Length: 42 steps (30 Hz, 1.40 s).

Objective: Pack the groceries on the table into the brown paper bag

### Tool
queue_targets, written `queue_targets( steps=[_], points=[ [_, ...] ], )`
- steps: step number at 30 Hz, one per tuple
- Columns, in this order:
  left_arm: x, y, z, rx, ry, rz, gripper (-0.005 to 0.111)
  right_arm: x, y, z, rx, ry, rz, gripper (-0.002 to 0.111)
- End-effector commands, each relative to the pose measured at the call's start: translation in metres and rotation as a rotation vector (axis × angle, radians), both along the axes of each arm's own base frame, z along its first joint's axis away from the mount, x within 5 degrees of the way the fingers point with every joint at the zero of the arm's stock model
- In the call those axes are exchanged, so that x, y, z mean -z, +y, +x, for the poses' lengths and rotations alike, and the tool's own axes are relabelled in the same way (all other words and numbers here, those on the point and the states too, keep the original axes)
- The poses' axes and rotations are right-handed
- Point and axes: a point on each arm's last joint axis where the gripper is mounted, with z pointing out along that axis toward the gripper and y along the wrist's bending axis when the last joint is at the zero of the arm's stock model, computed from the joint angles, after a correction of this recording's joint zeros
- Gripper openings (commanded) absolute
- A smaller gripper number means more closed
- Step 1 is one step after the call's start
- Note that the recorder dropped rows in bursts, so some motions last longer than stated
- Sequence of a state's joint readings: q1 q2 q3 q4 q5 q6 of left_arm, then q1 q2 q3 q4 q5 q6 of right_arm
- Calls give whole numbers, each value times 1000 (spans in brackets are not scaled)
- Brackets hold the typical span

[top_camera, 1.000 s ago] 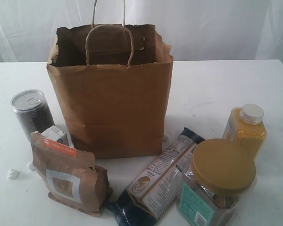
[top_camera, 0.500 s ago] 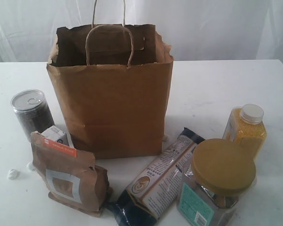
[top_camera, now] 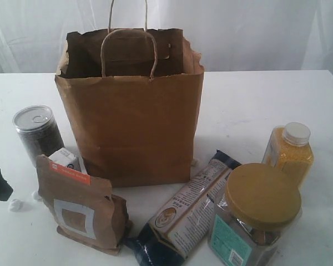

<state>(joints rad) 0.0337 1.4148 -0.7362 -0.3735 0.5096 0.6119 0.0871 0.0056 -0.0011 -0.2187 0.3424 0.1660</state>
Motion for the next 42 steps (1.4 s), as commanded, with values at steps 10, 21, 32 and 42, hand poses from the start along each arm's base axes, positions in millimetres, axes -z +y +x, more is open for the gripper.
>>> queue_targets(
  steps=[10, 21, 32, 42],
  points=[
    [50, -22, 3, 187, -60, 74, 51, 0, 0, 0, 7, -5, -2, 0],
    [57, -17, 13, 146, -119, 126, 48, 0, 0, 0, 7, -5, -2, 0],
    [59, -19, 16, 107, -107, 97, 28, 0, 0, 0, 7, -5, -2, 0],
    [49, -24, 17, 145, -66, 42, 0, 0, 0, 0, 7, -5, -2, 0]
  ],
)
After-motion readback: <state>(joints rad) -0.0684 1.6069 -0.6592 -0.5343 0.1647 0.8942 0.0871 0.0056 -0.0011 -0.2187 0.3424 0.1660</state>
